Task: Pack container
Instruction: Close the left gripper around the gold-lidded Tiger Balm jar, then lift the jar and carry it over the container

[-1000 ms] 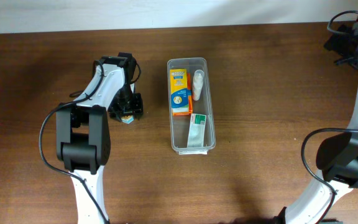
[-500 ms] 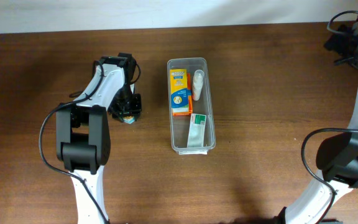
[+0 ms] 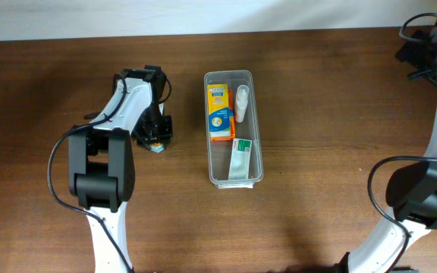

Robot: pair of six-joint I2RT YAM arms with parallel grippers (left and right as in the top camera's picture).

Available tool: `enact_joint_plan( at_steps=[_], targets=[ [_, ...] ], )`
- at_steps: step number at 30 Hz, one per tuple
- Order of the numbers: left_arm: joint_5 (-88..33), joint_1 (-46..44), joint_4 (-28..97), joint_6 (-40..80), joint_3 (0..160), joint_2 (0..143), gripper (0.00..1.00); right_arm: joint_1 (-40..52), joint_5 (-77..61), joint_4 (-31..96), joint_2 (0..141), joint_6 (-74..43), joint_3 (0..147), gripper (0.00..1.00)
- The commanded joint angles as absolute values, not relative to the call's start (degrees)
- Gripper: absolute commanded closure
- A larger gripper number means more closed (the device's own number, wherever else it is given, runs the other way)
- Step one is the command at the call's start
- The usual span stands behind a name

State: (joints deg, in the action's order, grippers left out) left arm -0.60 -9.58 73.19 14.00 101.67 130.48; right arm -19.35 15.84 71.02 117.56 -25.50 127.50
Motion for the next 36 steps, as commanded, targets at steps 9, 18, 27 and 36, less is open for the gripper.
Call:
enact_joint_plan(
  at_steps=[9,18,27,36],
  targets=[
    [-3.70,-9.39,85.71,11.86,119.77,129.62,0.59,-19.14,16.53,70.89,117.71,-25.52,127.37,0.02],
    [-9.78,-12.40,96.73,4.86,134.50,129.54,0.58,-19.14,16.53,70.89,117.71,-25.52,127.37,0.02],
    [-13.69,-24.03,96.68,2.90,135.33,127.46,0.58,-19.14,16.53,70.89,117.71,-25.52,127.37,0.02],
    [-6.83,-35.09,93.62,2.96,135.04,127.61,0.57,-19.14,16.53,70.89,117.71,-25.52,127.37,0.02]
  ],
)
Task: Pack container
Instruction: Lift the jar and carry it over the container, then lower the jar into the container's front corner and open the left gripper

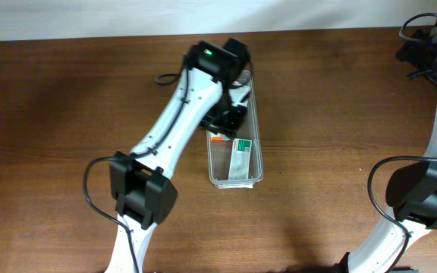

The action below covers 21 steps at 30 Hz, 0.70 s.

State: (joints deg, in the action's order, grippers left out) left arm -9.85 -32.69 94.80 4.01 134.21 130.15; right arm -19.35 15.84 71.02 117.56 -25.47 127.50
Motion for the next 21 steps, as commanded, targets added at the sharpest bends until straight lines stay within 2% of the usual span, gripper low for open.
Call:
enact_joint_plan(
  at_steps=[1,3,4,6,21],
  targets=[
    [-5.74,-35.92,93.14,2.94,135.04,127.70,0.57,-19.14,16.53,70.89,117.71,-25.50,127.37,0.02],
    [-4.69,-36.95,92.31,2.96,135.04,127.76,0.57,-19.14,16.53,70.89,117.71,-25.52,127.37,0.02],
    [-4.67,-37.67,91.64,2.96,135.04,127.94,0.51,-19.14,16.53,70.89,117.71,-25.52,127.37,0.02],
    [-4.67,-38.11,91.35,2.94,135.04,128.49,0.50,-19.14,16.56,70.89,117.71,-25.52,127.37,0.02],
    [-5.08,-38.37,91.09,2.96,135.04,133.40,0.53,-19.14,16.53,70.89,117.71,-25.52,127.37,0.02]
  ],
)
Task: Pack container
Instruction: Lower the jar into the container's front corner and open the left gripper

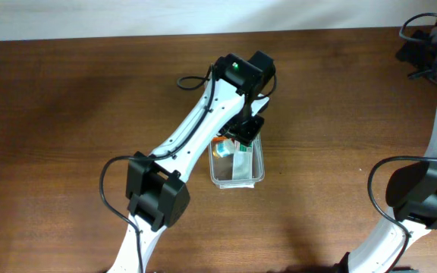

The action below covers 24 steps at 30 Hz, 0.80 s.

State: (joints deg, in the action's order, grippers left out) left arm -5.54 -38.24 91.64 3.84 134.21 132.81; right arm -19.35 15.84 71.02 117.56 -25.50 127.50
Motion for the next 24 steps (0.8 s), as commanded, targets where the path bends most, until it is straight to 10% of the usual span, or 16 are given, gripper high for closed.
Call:
enact_joint_plan(
  at_steps=[1,18,24],
  targets=[
    [-5.10,-38.35,90.89,2.96,135.04,133.40,0.52,-19.14,16.53,70.89,117.71,-25.52,127.37,0.02],
    [-4.67,-37.69,90.89,2.98,143.87,133.38,0.53,-19.14,16.53,70.89,117.71,-25.52,127.37,0.02],
    [-4.03,-35.83,92.31,3.42,157.49,133.38,0.36,-19.14,16.53,70.89,117.71,-25.52,127.37,0.01]
  ],
)
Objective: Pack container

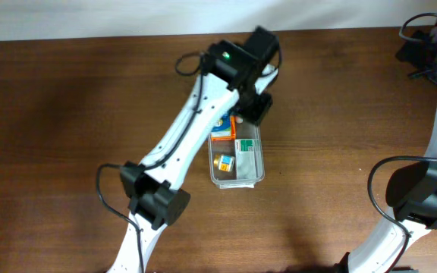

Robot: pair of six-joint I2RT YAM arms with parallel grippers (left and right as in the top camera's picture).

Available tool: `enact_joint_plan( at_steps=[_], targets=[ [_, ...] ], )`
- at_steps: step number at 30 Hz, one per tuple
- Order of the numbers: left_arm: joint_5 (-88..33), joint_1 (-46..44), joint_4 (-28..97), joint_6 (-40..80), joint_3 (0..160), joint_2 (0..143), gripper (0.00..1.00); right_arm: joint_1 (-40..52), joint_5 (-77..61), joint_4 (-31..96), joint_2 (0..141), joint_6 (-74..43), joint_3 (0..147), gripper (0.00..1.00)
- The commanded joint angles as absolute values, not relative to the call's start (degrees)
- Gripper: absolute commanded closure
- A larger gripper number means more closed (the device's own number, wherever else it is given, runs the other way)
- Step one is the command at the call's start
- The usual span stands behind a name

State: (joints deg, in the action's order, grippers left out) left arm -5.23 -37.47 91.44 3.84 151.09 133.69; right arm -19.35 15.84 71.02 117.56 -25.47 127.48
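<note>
A clear plastic container [236, 180] stands lengthwise at mid-table. Inside lie an orange and yellow box [222, 126], a green and white packet [244, 149] and a small colourful block [224, 161] near the front end. My left gripper [253, 111] hangs over the container's far half, apart from the block, with nothing seen in its jaws; its arm hides the far end. My right gripper [416, 50] sits at the far right table edge, too dark and small to read.
The brown wooden table [67, 114] carries nothing else in view. The left arm stretches diagonally from the front left to the container. The right arm and its cables stand along the right edge.
The small block now lies in the container's front part, let go by my left gripper. That gripper has moved back toward the far end. The right arm has not moved.
My left gripper was on the table left of the container, at the small block. It then stood over the container's far part, then over its front half with the block. Now the block lies inside and the gripper has drawn back.
</note>
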Motion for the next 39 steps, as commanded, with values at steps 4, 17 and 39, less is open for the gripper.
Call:
enact_joint_plan(
  at_steps=[4,17,39],
  targets=[
    [2.17,-33.41,96.73,5.32,164.57,133.38,0.22,-19.14,16.53,70.89,117.71,-25.52,127.37,0.02],
    [11.66,-23.03,96.71,2.87,160.73,119.17,0.01,-19.14,16.53,70.89,117.71,-25.50,127.37,0.02],
    [9.89,3.84,96.71,3.57,111.07,83.55,0.01,-19.14,16.53,70.89,117.71,-25.52,127.37,0.02]
  ],
)
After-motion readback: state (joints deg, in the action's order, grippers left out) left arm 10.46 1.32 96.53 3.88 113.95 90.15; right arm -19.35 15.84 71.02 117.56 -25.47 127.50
